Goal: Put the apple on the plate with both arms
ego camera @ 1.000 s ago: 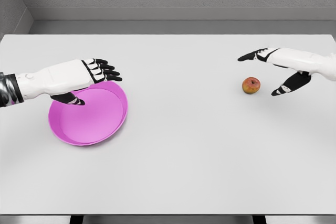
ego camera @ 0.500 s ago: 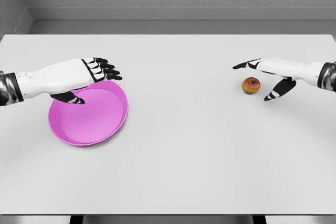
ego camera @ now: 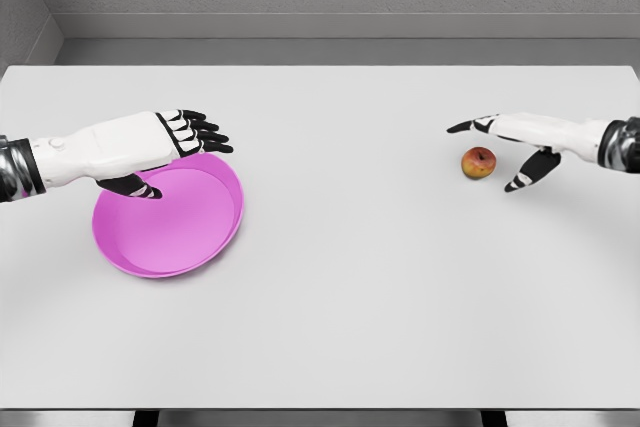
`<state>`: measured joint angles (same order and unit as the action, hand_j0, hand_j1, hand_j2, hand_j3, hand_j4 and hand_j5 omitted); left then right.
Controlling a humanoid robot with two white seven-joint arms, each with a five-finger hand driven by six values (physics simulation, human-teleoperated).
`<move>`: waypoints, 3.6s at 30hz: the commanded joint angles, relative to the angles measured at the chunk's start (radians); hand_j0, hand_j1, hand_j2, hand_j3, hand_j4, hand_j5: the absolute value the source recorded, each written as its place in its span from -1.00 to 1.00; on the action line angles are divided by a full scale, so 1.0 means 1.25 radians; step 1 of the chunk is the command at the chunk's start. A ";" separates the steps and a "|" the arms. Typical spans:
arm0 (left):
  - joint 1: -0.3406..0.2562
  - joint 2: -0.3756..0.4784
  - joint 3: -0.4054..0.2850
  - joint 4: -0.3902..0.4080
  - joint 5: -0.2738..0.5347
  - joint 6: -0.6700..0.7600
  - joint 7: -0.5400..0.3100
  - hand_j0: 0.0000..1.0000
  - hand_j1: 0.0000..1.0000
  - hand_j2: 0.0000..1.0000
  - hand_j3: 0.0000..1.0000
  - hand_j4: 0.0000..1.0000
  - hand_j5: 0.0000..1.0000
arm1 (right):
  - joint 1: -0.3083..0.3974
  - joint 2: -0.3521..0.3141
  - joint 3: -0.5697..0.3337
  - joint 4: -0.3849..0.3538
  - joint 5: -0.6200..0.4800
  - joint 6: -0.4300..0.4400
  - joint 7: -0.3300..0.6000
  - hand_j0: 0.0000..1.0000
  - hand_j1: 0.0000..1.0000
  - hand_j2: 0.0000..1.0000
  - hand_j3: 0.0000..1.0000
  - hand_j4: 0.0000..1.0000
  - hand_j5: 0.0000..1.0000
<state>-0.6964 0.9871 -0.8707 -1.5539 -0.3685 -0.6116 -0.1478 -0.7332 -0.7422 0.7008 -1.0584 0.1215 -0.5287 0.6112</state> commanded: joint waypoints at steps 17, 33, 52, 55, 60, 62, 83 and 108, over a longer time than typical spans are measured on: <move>0.000 -0.010 0.001 0.001 0.005 0.001 -0.022 1.00 1.00 1.00 1.00 1.00 1.00 | -0.021 0.049 0.000 0.085 0.050 0.003 0.000 1.00 1.00 1.00 1.00 1.00 1.00; 0.000 -0.012 0.001 0.001 0.005 0.001 -0.022 1.00 1.00 1.00 1.00 1.00 1.00 | -0.031 0.070 0.000 0.116 0.078 0.005 0.000 0.83 0.83 0.83 0.83 0.83 0.83; 0.000 -0.012 0.001 0.000 0.005 0.001 -0.022 1.00 1.00 1.00 1.00 1.00 1.00 | -0.040 0.071 0.027 0.114 0.089 -0.019 0.000 0.20 0.20 0.20 0.20 0.20 0.20; 0.000 -0.012 0.001 0.001 0.005 0.001 -0.022 1.00 1.00 1.00 1.00 1.00 1.00 | -0.040 0.070 0.027 0.115 0.089 -0.024 0.000 0.06 0.06 0.06 0.06 0.06 0.06; 0.000 -0.012 0.001 0.001 0.005 0.001 -0.022 1.00 1.00 1.00 1.00 1.00 1.00 | -0.048 0.070 0.025 0.113 0.081 -0.066 0.000 -0.09 -0.09 -0.09 -0.09 -0.09 -0.09; 0.000 -0.012 0.001 0.001 0.005 0.001 -0.022 1.00 1.00 1.00 1.00 1.00 1.00 | -0.054 0.070 0.022 0.104 0.071 -0.066 0.000 -0.09 -0.09 -0.09 -0.09 -0.09 -0.09; 0.000 -0.012 0.001 0.001 0.005 0.001 -0.022 1.00 1.00 1.00 1.00 1.00 1.00 | -0.054 0.119 0.138 -0.214 0.040 -0.066 0.000 1.00 1.00 1.00 1.00 1.00 1.00; -0.227 -0.356 -0.258 0.178 -0.025 0.001 -0.087 1.00 1.00 1.00 1.00 1.00 1.00 | 0.044 0.029 -0.205 0.001 0.039 -0.066 0.000 1.00 1.00 1.00 1.00 1.00 1.00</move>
<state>-0.9848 0.5784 -1.1899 -1.3824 -0.3905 -0.6120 -0.2521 -0.6780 -0.7047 0.4475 -1.0567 0.1775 -0.6136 0.6113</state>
